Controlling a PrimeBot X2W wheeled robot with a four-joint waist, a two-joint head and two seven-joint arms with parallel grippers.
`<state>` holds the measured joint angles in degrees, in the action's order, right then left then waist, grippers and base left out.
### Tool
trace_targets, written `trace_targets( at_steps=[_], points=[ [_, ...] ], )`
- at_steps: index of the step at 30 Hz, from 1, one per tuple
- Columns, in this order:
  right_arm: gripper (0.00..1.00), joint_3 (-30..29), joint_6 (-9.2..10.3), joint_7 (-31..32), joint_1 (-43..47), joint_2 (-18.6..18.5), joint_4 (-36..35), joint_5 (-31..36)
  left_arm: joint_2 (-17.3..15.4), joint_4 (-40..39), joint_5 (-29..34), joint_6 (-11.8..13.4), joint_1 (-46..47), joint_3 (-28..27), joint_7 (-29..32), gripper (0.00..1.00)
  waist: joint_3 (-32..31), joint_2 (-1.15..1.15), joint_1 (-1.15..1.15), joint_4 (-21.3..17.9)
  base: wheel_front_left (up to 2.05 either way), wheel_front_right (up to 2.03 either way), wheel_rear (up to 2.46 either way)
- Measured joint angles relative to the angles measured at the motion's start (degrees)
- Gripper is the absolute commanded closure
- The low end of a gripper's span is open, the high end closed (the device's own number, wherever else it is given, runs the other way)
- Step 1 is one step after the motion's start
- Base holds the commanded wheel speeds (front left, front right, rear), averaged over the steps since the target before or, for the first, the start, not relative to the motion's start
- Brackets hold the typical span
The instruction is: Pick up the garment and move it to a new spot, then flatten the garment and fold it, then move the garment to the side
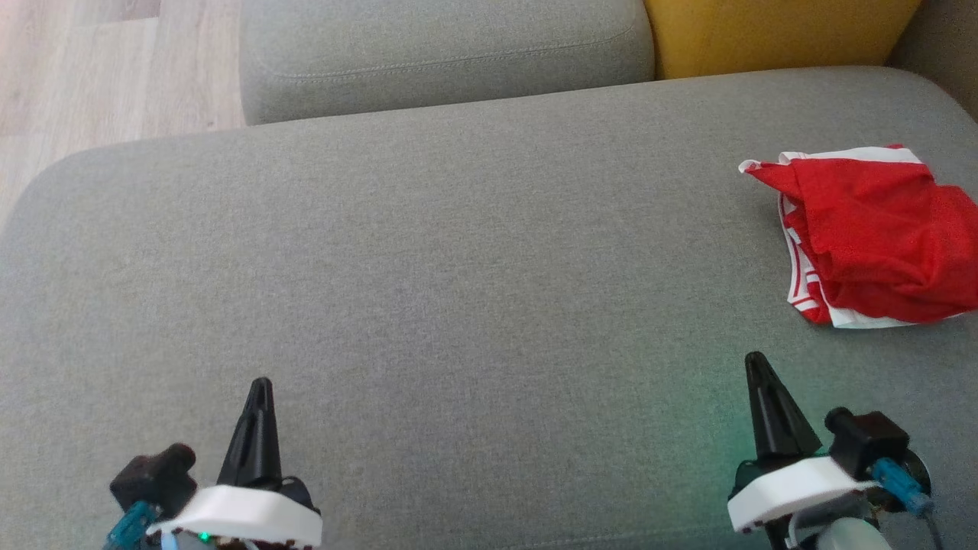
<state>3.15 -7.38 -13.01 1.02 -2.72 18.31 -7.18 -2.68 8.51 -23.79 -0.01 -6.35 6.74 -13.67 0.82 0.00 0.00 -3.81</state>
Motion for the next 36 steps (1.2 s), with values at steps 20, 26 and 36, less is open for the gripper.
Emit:
trace_targets(
  at_steps=[20,26,36],
  points=[
    [1.0,-0.74,0.0,2.45,-0.36,-0.05,-0.16,-14.16,-0.09,1.12,-11.4,-1.04,0.98,-0.48,2.56,1.0,-0.11,0.0,0.0,0.61,0.0,0.0,0.0],
    [1.0,-1.26,0.0,3.05,-0.4,-0.08,-0.31,-18.56,-0.12,1.43,-14.96,-1.56,1.42,-1.23,3.58,1.0,-0.14,0.0,0.0,0.81,0.0,0.0,0.0],
    [1.0,-1.8,0.0,4.81,-0.49,-0.12,-0.57,-25.94,-0.19,2.12,-20.9,-2.04,2.2,-1.93,5.09,1.0,-0.19,0.0,0.0,1.13,0.0,0.0,0.0]
  ],
)
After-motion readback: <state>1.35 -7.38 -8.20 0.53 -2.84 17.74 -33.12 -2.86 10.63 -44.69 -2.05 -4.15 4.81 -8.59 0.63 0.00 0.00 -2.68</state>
